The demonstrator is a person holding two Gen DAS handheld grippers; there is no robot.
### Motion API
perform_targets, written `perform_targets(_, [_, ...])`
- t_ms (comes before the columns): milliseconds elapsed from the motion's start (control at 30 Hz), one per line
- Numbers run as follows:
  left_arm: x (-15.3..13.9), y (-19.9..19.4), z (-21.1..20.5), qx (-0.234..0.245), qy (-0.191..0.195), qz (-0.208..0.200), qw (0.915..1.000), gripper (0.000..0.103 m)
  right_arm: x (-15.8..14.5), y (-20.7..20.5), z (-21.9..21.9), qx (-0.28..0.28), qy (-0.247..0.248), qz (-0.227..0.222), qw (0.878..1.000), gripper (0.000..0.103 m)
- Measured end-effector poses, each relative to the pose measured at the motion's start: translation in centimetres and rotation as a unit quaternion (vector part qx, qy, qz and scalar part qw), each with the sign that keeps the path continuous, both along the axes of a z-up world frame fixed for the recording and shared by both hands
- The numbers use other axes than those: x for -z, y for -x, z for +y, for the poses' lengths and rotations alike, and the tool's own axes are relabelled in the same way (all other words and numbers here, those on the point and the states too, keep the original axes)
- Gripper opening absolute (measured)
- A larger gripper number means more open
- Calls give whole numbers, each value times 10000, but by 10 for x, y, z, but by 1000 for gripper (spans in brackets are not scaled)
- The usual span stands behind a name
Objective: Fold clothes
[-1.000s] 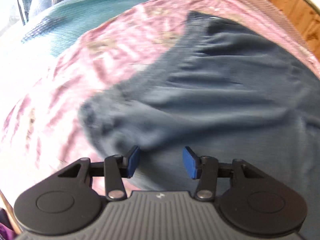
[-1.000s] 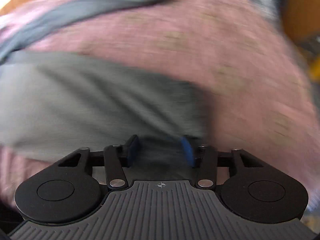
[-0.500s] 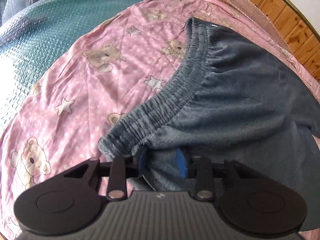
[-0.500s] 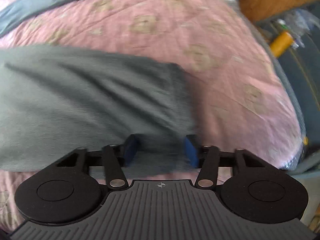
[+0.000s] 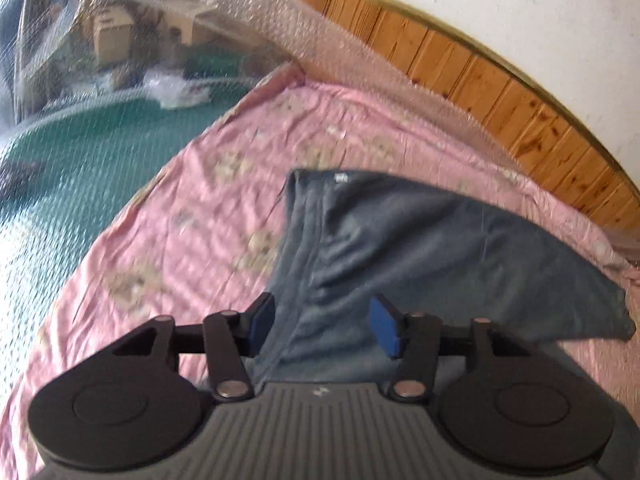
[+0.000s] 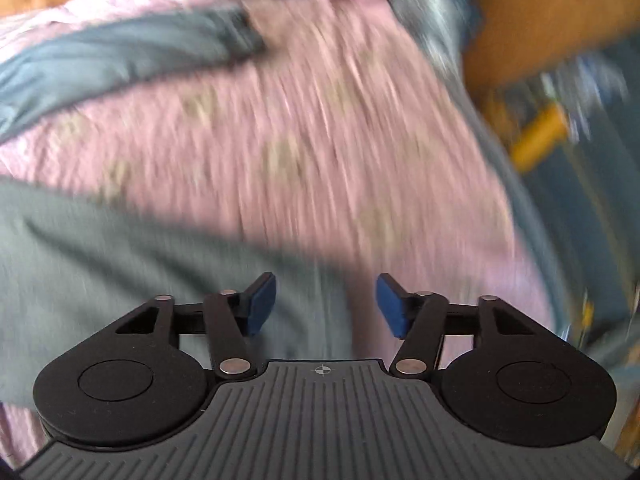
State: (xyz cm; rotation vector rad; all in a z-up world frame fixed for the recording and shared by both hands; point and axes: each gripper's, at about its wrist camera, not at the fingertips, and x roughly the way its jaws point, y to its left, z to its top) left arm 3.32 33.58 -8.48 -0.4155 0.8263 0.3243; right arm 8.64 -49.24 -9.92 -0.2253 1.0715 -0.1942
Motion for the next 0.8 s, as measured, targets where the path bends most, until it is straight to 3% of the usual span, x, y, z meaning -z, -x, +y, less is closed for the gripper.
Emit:
perform_targets(100, [8, -67, 8, -369, -89, 81, 9992, 69, -21, -62, 8, -458, 67, -142, 9988, 67])
perform_targets(233, [45, -140, 21, -674, -398, 718, 9943, 68, -25, -134, 31, -1019, -153, -319, 9942, 79])
perform_targets(333, [69, -173, 29, -666, -613, 1170, 9890, 68, -17, -177, 49, -1389, -393, -273, 9892, 81])
perform_targets(433, [82, -190, 38, -740, -686, 1280, 9866, 68, -8, -220, 47, -1430, -657, -207, 9873, 81])
perform_targets(533, [85, -200, 40, -741, -508, 1197, 9887, 53, 0, -270, 40, -1362, -763, -308, 9873, 81])
perform_targets(567, [86, -204, 38, -696, -506, 1235, 9886, 37, 4, -288, 37, -1341, -754, -345, 9875, 83])
perform_targets(667, [84, -210, 23, -528, -925, 1316, 9856, 29, 20, -347, 28, -1231, -736, -329, 9891, 85])
perform_targets(700, [82, -210, 19, -483, -1007, 1298, 9852, 22, 27, -365, 26, -1188, -797, -303, 9893, 85])
perform_targets(733, [79, -210, 17, -478, -1018, 1271, 9855, 7, 33, -381, 25, -1162, -901, -273, 9888, 84])
perform_targets(800, [74, -206, 15, -513, -985, 1181, 9868, 7, 53, -410, 27, -1188, -1091, -108, 9868, 77])
